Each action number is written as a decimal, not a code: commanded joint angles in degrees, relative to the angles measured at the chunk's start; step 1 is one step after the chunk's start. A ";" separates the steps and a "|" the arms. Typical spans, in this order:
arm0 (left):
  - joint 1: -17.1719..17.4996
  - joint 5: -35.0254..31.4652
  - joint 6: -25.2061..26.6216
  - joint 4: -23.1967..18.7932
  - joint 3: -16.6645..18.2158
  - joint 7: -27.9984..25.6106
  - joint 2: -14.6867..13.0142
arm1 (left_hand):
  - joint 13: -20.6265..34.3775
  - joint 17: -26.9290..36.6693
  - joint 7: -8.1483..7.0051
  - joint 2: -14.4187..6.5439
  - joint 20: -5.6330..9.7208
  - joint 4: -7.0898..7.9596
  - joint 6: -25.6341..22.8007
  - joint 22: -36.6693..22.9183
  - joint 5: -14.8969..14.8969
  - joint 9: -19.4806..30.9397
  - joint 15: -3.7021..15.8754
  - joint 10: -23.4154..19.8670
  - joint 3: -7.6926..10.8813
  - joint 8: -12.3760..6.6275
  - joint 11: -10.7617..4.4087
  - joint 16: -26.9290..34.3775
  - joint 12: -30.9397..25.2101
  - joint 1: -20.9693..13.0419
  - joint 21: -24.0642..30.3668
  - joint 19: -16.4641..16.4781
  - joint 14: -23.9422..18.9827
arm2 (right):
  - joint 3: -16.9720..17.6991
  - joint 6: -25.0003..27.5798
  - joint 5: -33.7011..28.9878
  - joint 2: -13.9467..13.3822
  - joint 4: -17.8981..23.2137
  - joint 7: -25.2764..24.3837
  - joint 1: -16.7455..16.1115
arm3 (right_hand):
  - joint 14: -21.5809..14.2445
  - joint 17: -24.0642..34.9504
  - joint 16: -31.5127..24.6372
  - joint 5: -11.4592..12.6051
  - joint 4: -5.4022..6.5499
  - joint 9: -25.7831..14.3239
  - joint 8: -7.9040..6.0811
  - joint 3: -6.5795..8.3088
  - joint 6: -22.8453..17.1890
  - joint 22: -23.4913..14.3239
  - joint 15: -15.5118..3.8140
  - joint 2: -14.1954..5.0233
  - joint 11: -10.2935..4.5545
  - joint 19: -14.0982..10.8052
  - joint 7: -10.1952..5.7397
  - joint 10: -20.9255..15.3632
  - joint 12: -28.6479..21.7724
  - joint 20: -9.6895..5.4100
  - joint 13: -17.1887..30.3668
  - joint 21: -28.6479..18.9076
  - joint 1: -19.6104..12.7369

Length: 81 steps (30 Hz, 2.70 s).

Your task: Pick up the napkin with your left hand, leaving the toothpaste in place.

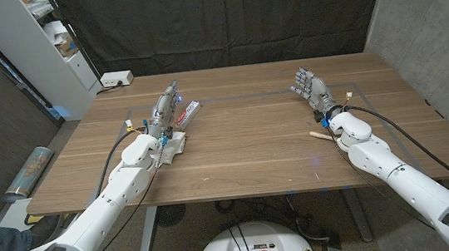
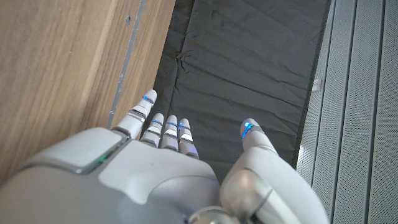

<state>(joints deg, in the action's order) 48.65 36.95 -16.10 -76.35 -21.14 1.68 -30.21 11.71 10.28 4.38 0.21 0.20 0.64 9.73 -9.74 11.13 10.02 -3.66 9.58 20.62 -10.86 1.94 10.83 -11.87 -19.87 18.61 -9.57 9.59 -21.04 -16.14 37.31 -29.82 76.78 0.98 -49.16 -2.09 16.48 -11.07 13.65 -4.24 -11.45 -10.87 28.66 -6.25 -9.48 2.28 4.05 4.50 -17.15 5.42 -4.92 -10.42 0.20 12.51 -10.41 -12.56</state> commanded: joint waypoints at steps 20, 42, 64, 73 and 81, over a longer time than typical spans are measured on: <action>3.06 -1.10 0.17 -5.75 1.80 -2.51 -3.31 | -0.26 0.09 -0.35 -0.30 -0.40 -0.41 0.62 -0.21 0.14 0.11 0.22 -0.03 0.27 -0.20 -0.23 0.26 -0.34 -0.32 -0.61 -3.49 0.76 | 0.62 -0.24 -0.01 -0.86 2.38 -0.62 -1.58 | -0.26 -0.22 -0.38 0.44 -0.29 0.07 -0.37 -0.23 -0.66 -0.31 0.26 -0.79 0.19 -0.39 0.10 -0.49 -0.49 0.06 -0.36 -0.46 -0.71; 4.36 -2.87 -1.76 -7.29 2.50 -4.82 -3.36 | -0.48 0.09 -0.47 -0.50 -0.54 -0.66 -0.17 -0.24 0.08 0.12 0.26 -0.82 0.21 -0.28 -0.53 0.35 -0.53 -0.22 -1.17 -3.22 0.16 | 0.83 -0.17 0.25 -1.42 2.05 -0.23 -2.23 | -0.25 -0.60 -0.43 0.45 -0.44 0.20 -0.40 -0.56 -0.73 -0.30 0.21 -1.08 0.12 -0.33 0.05 -0.47 -0.51 0.06 -0.73 -0.47 -0.79; 6.02 -6.61 -2.21 -10.97 2.77 -6.73 -5.67 | -0.61 0.08 -0.67 -0.73 -0.63 -0.95 -1.25 -0.26 0.05 0.13 0.44 -1.53 0.20 -0.43 -0.44 0.41 -0.66 -0.21 -1.63 -2.74 -0.44 | 0.87 -0.06 0.41 -1.37 1.08 0.15 -1.68 | -0.24 -0.95 -0.45 0.46 -0.60 0.28 -0.39 -0.87 -0.70 -0.30 0.20 -1.20 0.19 -0.30 0.11 -0.51 -0.56 0.13 -1.00 -0.49 -0.85; 6.20 -6.88 -2.36 -11.14 2.88 -6.89 -5.66 | -0.64 0.08 -0.76 -0.75 -0.88 -1.05 -1.41 -0.27 0.04 0.13 0.42 -1.75 0.17 -0.39 -0.50 0.39 -0.69 -0.17 -1.79 -2.59 -0.55 | 0.73 -0.31 0.48 -0.87 -0.03 0.54 -0.95 | -0.22 -1.06 -0.46 0.47 -0.65 0.30 -0.40 -0.98 -0.72 -0.30 0.19 -1.22 0.16 -0.28 0.08 -0.44 -0.54 0.12 -1.07 -0.49 -0.86; 6.91 -7.59 -2.15 -12.01 3.07 -7.72 -6.02 | -0.66 0.08 -0.89 -0.78 -1.04 -1.12 -1.61 -0.28 0.03 0.13 0.37 -1.84 0.15 -0.40 -0.45 0.38 -0.69 -0.15 -1.95 -2.60 -0.64 | 0.92 -0.79 0.67 -0.58 -1.01 0.78 -0.59 | -0.20 -1.18 -0.47 0.47 -0.69 0.32 -0.41 -1.10 -0.75 -0.30 0.20 -1.29 0.15 -0.29 0.09 -0.45 -0.55 0.11 -1.15 -0.50 -0.86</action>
<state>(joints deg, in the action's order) 54.87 30.25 -18.30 -87.55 -18.25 -5.15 -35.90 10.92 10.26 3.46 -0.02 -0.54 -0.20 8.36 -9.73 11.13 10.00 -3.16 7.81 20.59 -10.85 1.43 10.83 -12.14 -20.09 16.73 -9.85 9.08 -20.22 -16.35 37.78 -30.81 76.92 1.45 -50.32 -2.16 15.16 -11.07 13.65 -4.73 -11.19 -10.86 27.82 -6.65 -9.47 2.35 3.14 4.49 -17.14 5.43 -4.91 -10.42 0.20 11.18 -10.41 -13.46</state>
